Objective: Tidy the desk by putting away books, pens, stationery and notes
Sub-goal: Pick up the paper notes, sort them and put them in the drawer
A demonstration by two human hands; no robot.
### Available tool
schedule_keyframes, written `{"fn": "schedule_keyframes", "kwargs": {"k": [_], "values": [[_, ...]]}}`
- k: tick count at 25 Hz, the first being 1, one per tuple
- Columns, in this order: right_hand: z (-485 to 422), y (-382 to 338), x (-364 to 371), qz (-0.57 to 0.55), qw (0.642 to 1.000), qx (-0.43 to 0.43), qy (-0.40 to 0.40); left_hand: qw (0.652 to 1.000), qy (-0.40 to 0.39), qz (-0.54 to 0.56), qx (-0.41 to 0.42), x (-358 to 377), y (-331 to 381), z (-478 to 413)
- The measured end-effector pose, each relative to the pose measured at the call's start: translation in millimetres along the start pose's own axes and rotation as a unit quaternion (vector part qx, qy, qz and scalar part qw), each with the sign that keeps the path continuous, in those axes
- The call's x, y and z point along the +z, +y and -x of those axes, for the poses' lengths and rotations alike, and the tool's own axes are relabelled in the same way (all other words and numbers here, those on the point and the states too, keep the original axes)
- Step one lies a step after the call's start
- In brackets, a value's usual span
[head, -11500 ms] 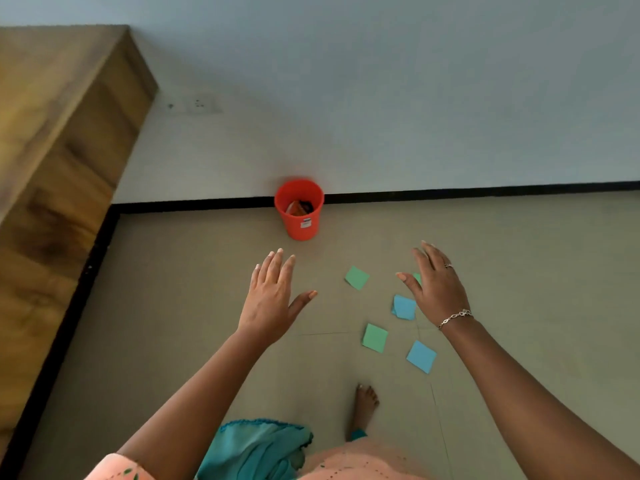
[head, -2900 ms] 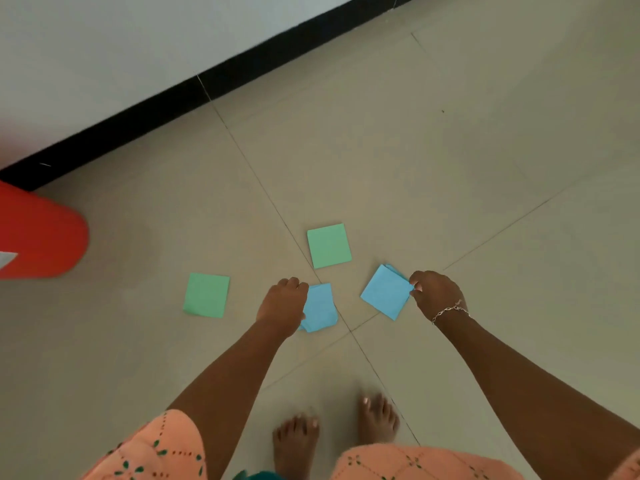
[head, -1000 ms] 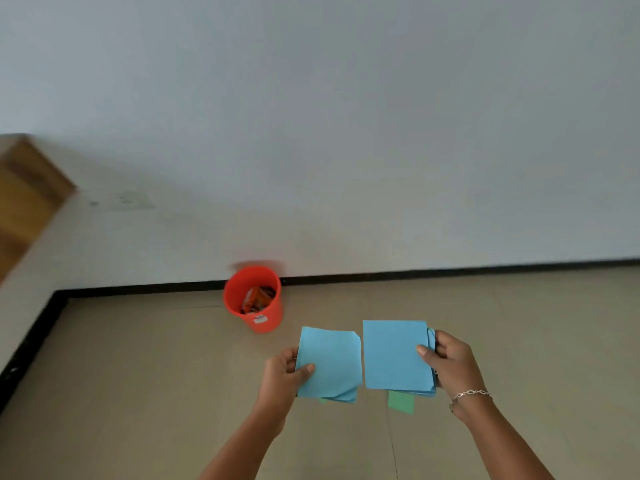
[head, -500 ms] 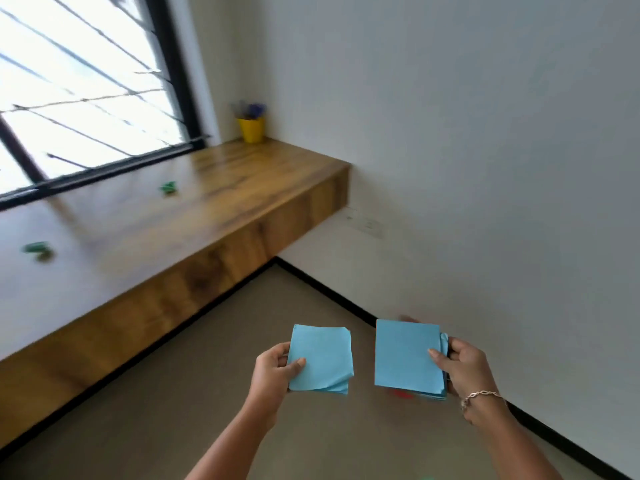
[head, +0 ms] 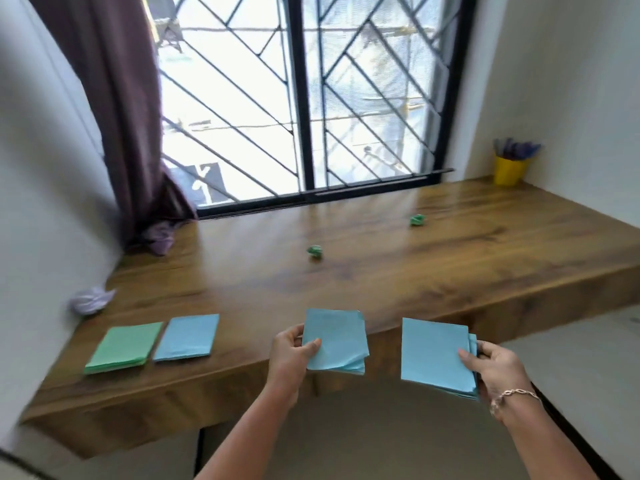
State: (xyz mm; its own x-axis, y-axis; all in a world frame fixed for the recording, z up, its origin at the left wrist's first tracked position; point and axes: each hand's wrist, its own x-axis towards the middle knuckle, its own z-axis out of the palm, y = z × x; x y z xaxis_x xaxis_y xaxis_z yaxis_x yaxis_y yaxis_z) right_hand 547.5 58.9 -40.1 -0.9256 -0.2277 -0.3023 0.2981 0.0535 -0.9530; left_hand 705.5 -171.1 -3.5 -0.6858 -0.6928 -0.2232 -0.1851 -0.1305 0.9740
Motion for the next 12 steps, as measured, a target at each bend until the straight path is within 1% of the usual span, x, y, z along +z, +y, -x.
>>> {"fn": "schedule_keyframes", "kwargs": {"k": [5,9,12], "values": [[-26.5,-19.2,110.6,0.046,0.995,0.016,-0.090,0.994,0.106,-0.026,-0.029,-67.5,-2.6,-46.3],[-47.0,-19.4,179.6,0.081,0.988,0.024,-0.132,0.983,0.168,-0.056,-0.053,-103.5,-9.4,-75.7],[-65.7,-16.4,216.3,0.087,0.984,0.026,-0.151,0.976,0.196,-0.061,-0.077,-115.5,-12.3,-97.2]]}}
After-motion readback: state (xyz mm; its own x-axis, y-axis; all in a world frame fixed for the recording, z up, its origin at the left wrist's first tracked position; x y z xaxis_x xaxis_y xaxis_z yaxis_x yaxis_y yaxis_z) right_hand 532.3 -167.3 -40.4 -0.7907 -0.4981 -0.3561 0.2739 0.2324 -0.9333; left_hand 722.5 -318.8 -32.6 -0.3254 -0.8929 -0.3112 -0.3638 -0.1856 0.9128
